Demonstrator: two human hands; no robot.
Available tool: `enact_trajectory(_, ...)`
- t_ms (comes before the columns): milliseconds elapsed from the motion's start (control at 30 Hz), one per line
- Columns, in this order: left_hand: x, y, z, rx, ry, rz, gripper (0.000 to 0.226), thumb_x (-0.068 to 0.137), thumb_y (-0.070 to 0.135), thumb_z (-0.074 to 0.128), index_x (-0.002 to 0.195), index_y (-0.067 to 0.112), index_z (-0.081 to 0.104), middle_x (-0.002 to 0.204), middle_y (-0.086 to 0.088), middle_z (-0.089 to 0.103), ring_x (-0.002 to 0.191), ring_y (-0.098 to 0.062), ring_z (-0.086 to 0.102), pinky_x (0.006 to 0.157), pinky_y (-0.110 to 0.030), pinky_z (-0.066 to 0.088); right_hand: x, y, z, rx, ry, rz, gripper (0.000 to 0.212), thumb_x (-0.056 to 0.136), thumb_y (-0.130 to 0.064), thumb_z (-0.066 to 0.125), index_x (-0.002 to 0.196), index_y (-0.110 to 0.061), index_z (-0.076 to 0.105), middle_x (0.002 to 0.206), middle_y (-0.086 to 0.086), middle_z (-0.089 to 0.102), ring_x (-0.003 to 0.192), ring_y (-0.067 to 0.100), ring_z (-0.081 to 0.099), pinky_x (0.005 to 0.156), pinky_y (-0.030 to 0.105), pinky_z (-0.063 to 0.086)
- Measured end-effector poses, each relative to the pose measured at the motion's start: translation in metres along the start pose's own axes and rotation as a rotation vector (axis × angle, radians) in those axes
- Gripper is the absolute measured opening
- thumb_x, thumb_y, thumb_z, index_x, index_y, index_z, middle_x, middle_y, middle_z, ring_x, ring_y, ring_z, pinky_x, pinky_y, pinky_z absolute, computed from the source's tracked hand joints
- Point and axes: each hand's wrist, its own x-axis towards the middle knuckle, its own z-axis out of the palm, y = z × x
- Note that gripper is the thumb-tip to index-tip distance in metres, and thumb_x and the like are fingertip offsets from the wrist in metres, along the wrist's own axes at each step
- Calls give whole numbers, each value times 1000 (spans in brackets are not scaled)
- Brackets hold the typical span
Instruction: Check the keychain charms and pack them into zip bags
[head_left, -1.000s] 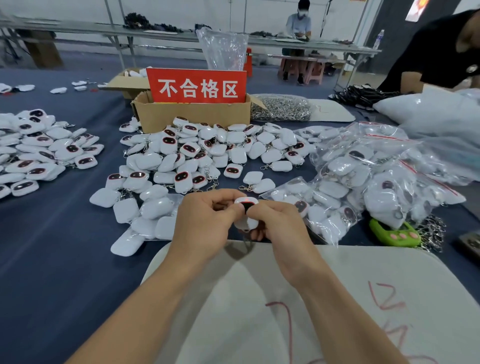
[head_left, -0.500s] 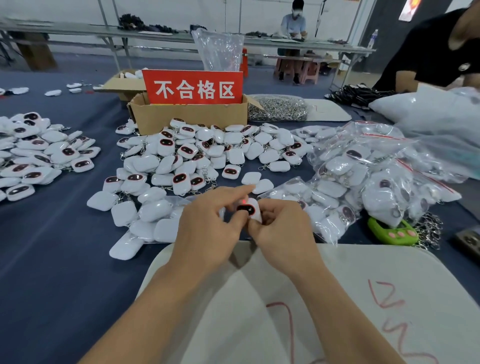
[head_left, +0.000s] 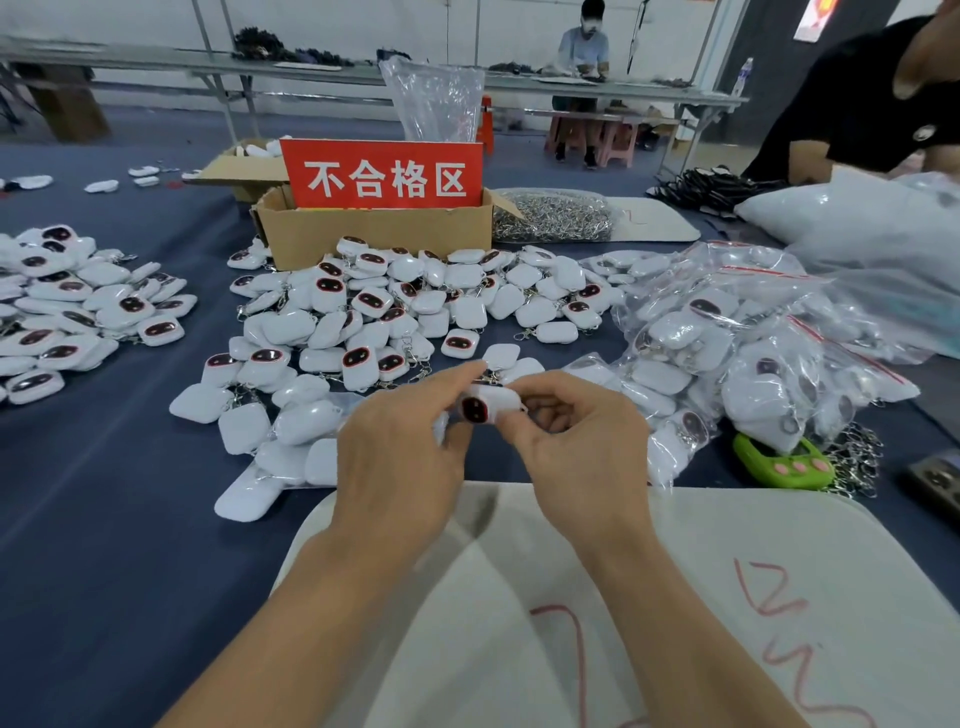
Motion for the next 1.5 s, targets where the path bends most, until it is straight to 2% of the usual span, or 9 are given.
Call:
enact_trajectory(167, -1, 1, -2, -92, -119, 7, 39, 95, 31, 70, 132, 41, 66, 104, 21, 69, 98, -2, 57, 80, -10, 42, 5, -6, -6, 450, -95, 313, 15, 75, -18, 69, 88, -22, 77, 62, 6, 65, 50, 16, 53, 50, 21, 45)
enact_trajectory(400, 0, -3, -3, -38, -172, 17, 46, 104, 57, 37, 84, 24, 62, 64, 6, 50, 70, -16, 48, 61, -33, 39, 7, -7, -10, 371, -230, 270, 11, 81, -26, 70, 80, -18, 77, 63, 8, 64, 50, 18, 47, 49, 21, 40)
enact_trajectory(567, 3, 2, -5, -38, -124, -92, 25, 99, 47, 59, 119, 37, 70, 81, 15, 65, 79, -10, 54, 73, -33, 46, 8, -2, -8, 287, -118, 304, 10, 86, -13, 73, 77, -18, 75, 56, 4, 61, 49, 13, 46, 49, 23, 38)
enact_trajectory(733, 6, 2, -9, 300, -192, -169, 63, 88, 48, 60, 149, 44, 42, 95, 12, 67, 95, -18, 60, 70, -33, 37, 7, 3, -7, 212, -47, 319, 11, 82, -26, 76, 71, -23, 74, 54, -1, 62, 50, 9, 48, 53, 25, 39)
enact_trajectory(900, 8, -1, -9, 267, -228, -219, 65, 97, 27, 52, 157, 35, 31, 89, 8, 68, 87, -21, 60, 70, -36, 42, 4, 4, 5, 159, -99, 326, 12, 81, -30, 75, 70, -24, 73, 58, 2, 68, 46, 11, 49, 53, 28, 43)
enact_trajectory(1033, 6, 5, -14, 51, -129, -126, 63, 97, 11, 50, 156, 28, 37, 82, 8, 58, 80, -18, 52, 73, -37, 41, 5, -1, 23, 187, -242, 304, 12, 82, -26, 71, 72, -20, 75, 58, 8, 66, 47, 14, 52, 49, 26, 45)
enact_trajectory(1167, 7, 1, -18, -83, -102, -100, 64, 98, 4, 48, 155, 33, 41, 81, 13, 53, 83, -13, 53, 83, -34, 48, 14, -13, 43, 235, -472, 248, 22, 94, -13, 54, 88, -7, 74, 81, 26, 67, 71, 17, 57, 69, 40, 54)
enact_trajectory(1300, 8, -2, -24, -150, -27, -104, 64, 98, 3, 50, 153, 36, 43, 80, 16, 54, 81, -7, 52, 80, -27, 46, 32, -26, 47, 26, -789, 170, 28, 97, -8, 47, 85, -22, 70, 66, -13, 66, 61, 4, 57, 66, 27, 48)
enact_trajectory(1500, 8, -1, -21, -102, 99, -199, 60, 93, 11, 57, 148, 34, 48, 67, 12, 56, 72, -10, 55, 70, -27, 42, 78, -24, 32, -186, -6, 76, 26, 83, -14, 58, 80, -28, 79, 78, -10, 77, 73, 6, 70, 73, 29, 56)
